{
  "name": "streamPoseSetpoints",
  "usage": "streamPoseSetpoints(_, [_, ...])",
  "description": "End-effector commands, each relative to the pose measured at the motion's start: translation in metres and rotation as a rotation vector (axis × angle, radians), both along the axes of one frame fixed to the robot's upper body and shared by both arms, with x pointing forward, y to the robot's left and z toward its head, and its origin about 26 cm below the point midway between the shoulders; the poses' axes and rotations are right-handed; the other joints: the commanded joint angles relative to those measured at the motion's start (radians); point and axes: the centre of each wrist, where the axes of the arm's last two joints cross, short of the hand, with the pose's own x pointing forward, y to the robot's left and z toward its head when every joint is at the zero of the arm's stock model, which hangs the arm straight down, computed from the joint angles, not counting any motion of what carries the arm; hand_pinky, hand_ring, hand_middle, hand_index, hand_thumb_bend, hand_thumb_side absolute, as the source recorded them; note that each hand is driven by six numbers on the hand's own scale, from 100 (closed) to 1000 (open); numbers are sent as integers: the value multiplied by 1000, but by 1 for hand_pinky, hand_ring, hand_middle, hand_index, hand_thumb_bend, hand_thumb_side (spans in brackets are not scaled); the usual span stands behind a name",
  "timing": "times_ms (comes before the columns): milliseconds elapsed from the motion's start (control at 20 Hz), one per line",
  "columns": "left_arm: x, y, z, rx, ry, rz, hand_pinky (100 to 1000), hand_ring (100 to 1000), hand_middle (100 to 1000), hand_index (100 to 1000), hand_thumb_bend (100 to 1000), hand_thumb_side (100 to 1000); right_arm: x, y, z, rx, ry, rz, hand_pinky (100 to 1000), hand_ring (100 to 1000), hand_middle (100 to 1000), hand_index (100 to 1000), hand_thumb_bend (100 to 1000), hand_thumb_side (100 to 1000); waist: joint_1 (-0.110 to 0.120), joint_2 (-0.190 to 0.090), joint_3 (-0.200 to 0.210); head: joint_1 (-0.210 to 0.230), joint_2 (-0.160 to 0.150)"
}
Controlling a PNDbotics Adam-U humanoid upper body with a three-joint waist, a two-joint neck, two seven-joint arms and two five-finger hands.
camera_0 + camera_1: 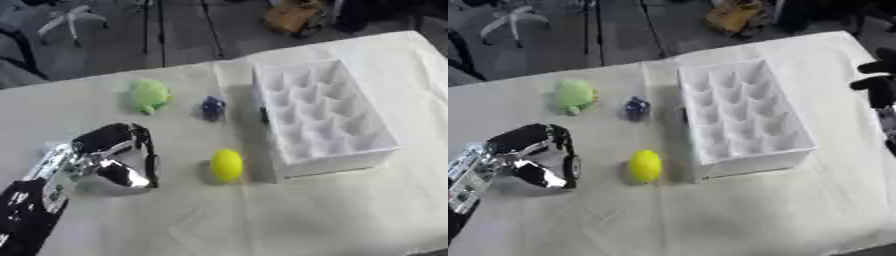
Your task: Pick up objects on the table and place them in the box.
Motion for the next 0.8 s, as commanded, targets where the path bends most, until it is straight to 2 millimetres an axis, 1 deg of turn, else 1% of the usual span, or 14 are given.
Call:
streamPoseSetpoints(50, [4,3,11,18,-29,-3,739,610,630,644,701,468,-1,-1,12,-22,-34,12,780,662,713,893,345,742,-1,-4,-2,0,5])
streamPoseSetpoints(150, [4,4,10,21,-27,-4,739,610,630,645,697,457,-1,-1,12,-21,-34,12,780,662,713,893,345,742,-1,-4,-2,-1,5])
streamPoseSetpoints(450, [4,4,10,31,-21,-3,742,613,634,650,639,401,-1,-1,12,-22,-34,12,780,662,713,893,345,741,0,-4,-3,-2,5])
streamPoseSetpoints(600, [5,4,10,39,-17,-3,744,615,637,654,640,393,-1,-1,12,-22,-34,12,780,662,714,893,345,741,0,-4,-3,-2,5])
streamPoseSetpoints(750, [5,4,11,48,-12,-4,745,617,638,656,622,377,-1,-1,12,-22,-34,13,781,662,714,894,343,741,0,-4,-3,-2,5])
streamPoseSetpoints(800, [5,4,11,50,-10,-4,745,616,637,653,579,358,-1,-1,12,-22,-35,14,781,662,714,894,343,741,0,-4,-3,-3,5])
